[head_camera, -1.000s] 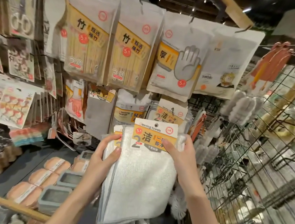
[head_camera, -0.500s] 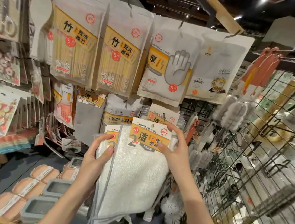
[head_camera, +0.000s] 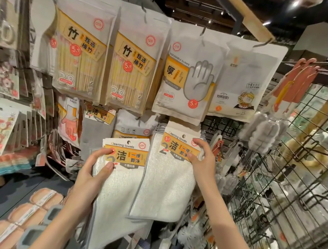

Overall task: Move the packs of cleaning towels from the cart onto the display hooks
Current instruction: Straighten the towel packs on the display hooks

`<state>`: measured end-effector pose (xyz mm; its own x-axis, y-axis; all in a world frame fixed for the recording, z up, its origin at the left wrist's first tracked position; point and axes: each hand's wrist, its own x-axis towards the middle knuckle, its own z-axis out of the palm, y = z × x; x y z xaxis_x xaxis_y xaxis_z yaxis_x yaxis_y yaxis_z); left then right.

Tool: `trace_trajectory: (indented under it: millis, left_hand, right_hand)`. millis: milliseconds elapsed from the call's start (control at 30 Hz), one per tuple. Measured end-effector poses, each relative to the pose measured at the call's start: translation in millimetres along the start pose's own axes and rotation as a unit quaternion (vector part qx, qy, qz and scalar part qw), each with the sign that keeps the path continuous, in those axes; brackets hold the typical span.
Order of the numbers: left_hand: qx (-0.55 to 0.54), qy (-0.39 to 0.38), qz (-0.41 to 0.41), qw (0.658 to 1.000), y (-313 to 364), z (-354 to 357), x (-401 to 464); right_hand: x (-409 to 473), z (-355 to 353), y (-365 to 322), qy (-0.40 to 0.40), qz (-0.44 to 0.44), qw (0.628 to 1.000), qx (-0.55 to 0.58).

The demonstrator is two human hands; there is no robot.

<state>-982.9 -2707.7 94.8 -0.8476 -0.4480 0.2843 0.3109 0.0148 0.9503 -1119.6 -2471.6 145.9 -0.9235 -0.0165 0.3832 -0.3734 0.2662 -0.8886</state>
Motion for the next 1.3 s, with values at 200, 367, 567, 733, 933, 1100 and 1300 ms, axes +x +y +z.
trace_trajectory:
  millis: [200, 367, 567, 733, 933, 1100, 1300]
  left_hand:
    - [0.020, 0.025, -0.002, 0.999, -9, -11, 3]
    - [-0.002, 0.032, -0.016, 0.999, -10, -14, 2]
    - [-0.009, 0.030, -0.016, 0.999, -7, -13, 2]
    - [-0.015, 0.024, -0.022, 0.999, -7, -9, 1]
    - [-0.021, 0.011, -0.022, 0.999, -5, -5, 0]
    - [-0.007, 0.000, -0.019, 1.000, -3, 0, -4]
    - [-0.018, -0.002, -0.022, 1.000, 0, 4, -10]
  right_hand:
    - [15, 7, 18, 0.024, -0.011, 0.997, -0.075]
    - [27, 16, 27, 0.047, -0.020, 0.989, -0.140]
    - [34, 21, 29, 0.060, -0.020, 0.989, -0.135]
    - [34, 21, 31, 0.049, -0.012, 0.991, -0.120]
    - [29, 15, 30, 0.007, 0.007, 0.989, -0.148]
    - [22, 6, 27, -0.038, -0.006, 0.974, -0.224]
    - [0, 6, 5, -0.040, -0.057, 0.976, -0.207]
